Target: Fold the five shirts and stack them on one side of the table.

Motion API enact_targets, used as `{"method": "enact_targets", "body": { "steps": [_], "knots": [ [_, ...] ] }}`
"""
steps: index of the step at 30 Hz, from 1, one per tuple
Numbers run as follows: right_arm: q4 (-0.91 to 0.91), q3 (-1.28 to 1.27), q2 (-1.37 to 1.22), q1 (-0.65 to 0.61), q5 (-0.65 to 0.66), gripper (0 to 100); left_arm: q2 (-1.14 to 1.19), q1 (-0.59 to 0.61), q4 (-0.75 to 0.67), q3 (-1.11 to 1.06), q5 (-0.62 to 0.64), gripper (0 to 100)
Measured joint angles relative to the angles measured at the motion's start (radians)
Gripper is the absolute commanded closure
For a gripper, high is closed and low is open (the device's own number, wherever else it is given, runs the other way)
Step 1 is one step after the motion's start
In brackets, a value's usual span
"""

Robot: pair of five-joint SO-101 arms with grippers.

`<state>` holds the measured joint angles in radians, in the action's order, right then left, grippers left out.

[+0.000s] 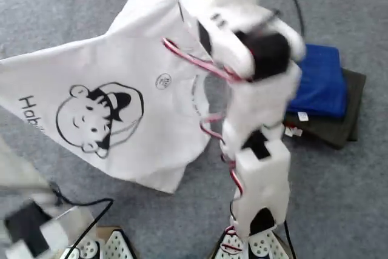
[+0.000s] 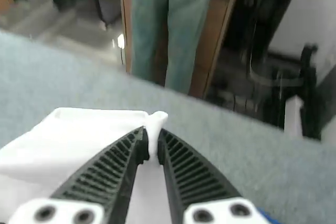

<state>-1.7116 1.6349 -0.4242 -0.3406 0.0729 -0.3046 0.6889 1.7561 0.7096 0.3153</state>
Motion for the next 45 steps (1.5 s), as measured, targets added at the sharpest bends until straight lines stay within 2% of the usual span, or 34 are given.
{"method": "enact_targets", "body": {
  "steps": [7, 16, 21, 25, 31, 35, 45],
  "knots": [
    [0.054, 0.008, 0.276, -0.018, 0.0, 98.4, -0.316, 0.002, 0.0, 0.002, 0.0, 97],
    [0.069, 0.008, 0.473, -0.018, 0.0, 98.4, -0.56, 0.017, 0.0, 0.049, -0.002, 97],
    [0.064, 0.011, 0.516, -0.021, 0.0, 98.4, -0.611, 0.141, 0.0, 0.032, -0.002, 97],
    [0.146, 0.009, 0.559, -0.074, 0.015, 98.4, -0.644, 0.203, 0.0, 0.032, -0.002, 97],
    [0.333, -0.153, 0.545, -0.19, 0.141, 98.4, -0.657, 0.218, 0.0, 0.025, -0.002, 97],
    [0.371, -0.17, 0.559, -0.275, 0.226, 98.4, -0.657, 0.218, 0.0, 0.018, -0.002, 97],
    [0.377, -0.173, 0.623, -0.293, 0.249, 98.4, -0.657, 0.218, 0.0, -0.011, -0.038, 97]
  ]
}}
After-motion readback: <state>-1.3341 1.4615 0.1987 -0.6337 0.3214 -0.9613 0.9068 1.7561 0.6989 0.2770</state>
